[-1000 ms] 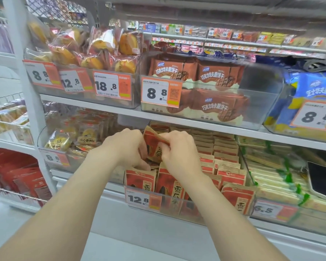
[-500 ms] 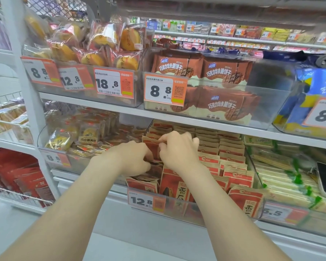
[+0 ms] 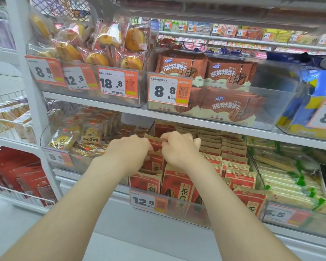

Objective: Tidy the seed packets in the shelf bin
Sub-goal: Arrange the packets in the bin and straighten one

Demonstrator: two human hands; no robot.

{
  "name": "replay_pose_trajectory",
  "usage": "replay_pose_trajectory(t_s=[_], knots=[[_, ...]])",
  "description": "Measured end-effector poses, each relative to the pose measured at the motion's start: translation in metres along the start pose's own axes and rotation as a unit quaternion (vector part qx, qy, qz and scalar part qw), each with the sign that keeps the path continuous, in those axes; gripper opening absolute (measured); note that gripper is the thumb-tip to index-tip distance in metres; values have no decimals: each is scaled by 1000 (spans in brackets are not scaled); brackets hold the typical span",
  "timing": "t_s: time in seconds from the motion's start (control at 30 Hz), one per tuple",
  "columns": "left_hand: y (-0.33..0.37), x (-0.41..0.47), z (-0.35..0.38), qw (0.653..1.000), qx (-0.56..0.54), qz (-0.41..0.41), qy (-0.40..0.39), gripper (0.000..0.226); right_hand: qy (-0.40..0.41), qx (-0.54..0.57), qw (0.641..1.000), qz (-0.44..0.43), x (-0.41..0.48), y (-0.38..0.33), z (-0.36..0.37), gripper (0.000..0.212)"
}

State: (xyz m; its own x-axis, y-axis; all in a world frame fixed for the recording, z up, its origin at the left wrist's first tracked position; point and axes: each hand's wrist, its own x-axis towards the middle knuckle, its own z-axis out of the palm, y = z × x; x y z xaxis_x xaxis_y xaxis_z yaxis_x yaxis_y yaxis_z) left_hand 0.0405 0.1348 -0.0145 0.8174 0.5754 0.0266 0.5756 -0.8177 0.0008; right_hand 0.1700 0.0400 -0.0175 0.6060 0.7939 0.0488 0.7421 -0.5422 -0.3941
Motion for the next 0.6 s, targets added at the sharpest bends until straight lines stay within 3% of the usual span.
replay_pose_trajectory(t_s=[0.13,0.2,0.33,0.47,0.6], knots=[[-4,-4,-2,994,-88,-23,63,20,-92,-2,995,40,-7,0,2,42],[-5,-4,0,990,-115,-3,79,27,-103,8,993,57,-7,-1,1,42],[-8,-4,7,995,-88,38,-4,46,-54,18,997,53,-3,-3,8,36],[-10,-6,9,994,-96,34,-35,43,25,16,998,49,-2,-6,9,40],[-9,-8,15,990,-127,31,-46,39,25,-24,998,48,2,-9,10,48]])
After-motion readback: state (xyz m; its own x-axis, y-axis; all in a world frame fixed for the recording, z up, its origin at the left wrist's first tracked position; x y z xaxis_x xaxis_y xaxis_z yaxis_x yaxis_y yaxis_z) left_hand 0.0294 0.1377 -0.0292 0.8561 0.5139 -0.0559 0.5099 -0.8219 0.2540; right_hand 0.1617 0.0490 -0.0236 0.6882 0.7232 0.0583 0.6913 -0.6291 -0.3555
